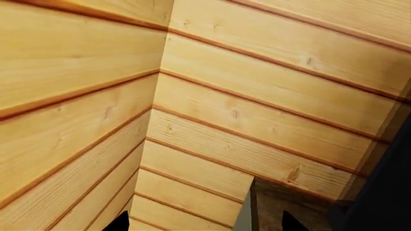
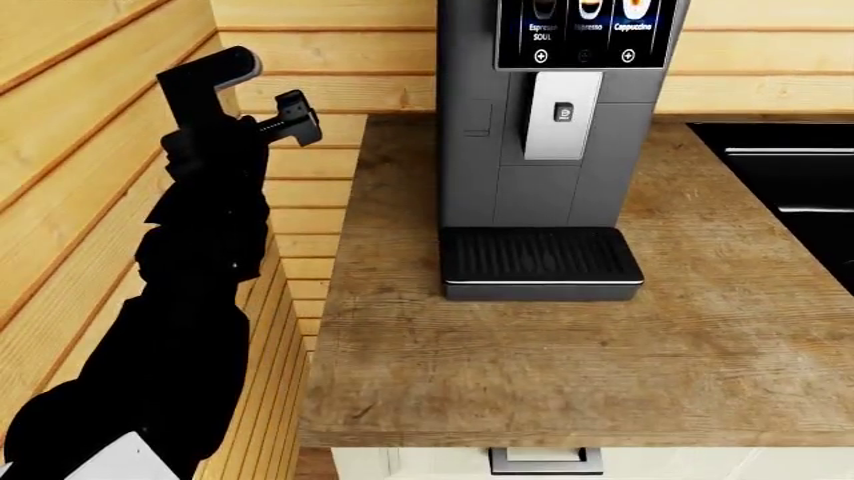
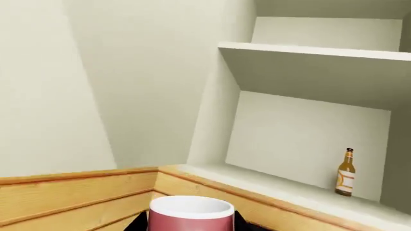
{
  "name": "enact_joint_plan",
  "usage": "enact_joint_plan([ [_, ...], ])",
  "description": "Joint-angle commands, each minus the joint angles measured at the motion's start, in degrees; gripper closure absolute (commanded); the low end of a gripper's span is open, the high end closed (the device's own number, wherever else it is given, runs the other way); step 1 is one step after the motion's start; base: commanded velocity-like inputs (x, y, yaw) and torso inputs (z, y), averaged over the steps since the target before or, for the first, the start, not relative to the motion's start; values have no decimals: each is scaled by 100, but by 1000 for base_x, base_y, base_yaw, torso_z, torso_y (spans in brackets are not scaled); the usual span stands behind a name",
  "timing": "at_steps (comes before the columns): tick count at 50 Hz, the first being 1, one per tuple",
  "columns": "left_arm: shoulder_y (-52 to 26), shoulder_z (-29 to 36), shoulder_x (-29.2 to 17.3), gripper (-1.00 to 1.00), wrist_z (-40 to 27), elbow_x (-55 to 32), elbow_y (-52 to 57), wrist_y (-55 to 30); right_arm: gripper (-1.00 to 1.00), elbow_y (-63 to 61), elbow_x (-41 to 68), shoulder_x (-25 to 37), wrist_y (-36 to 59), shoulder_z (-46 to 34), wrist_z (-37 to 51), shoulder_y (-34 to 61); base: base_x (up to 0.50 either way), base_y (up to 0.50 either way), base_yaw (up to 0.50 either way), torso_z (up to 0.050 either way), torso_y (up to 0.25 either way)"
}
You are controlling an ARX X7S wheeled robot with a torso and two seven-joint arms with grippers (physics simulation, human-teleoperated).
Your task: Pick the mug from the cabinet, place it under the coffee machine dispenser, and press the start button.
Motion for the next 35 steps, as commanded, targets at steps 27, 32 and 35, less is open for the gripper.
enact_joint_plan([
  [27,1,32,0,-100,-2,-15,0,8,100,-504,-771,1353,23,504,-496,-1741,0,0,0,0,0],
  [32,-4,33,-1,-100,1,-12,0,3,100,-384,-980,1511,89,524,-589,-1779,0,0,0,0,0],
  [35,-2,37,-1,-100,-1,-10,0,5,100,-284,-1100,1630,109,578,-686,-1788,0,0,0,0,0],
])
